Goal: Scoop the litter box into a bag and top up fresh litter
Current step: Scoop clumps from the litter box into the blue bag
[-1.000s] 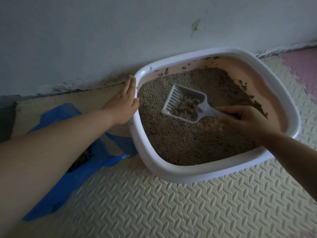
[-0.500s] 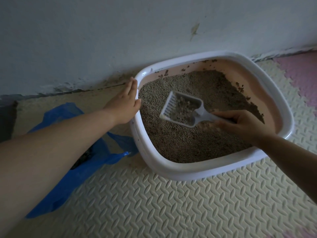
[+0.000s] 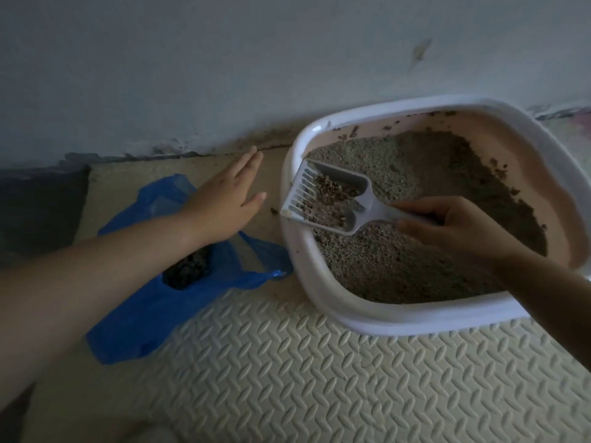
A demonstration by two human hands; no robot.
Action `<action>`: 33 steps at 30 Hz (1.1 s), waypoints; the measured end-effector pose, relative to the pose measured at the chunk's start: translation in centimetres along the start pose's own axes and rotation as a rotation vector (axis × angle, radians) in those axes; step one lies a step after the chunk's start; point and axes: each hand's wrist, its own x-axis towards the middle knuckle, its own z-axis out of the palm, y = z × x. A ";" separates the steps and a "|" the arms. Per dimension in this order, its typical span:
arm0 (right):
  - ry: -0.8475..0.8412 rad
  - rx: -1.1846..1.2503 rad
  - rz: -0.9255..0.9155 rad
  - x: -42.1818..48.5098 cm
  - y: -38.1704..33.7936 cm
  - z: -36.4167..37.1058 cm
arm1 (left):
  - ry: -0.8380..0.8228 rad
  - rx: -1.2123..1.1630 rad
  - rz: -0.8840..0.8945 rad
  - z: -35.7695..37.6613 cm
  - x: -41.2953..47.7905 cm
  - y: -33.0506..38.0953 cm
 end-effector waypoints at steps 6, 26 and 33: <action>-0.151 -0.029 -0.100 2.8 -4.3 4.1 | 0.086 0.083 -0.109 -1.7 -6.9 -5.6; -0.372 -0.676 -0.511 9.6 -12.3 16.9 | 0.158 0.037 -0.321 -2.9 -12.0 -10.9; -0.364 -0.883 -0.602 9.1 -12.3 19.4 | 0.153 -0.022 -0.332 -3.2 -11.8 -10.7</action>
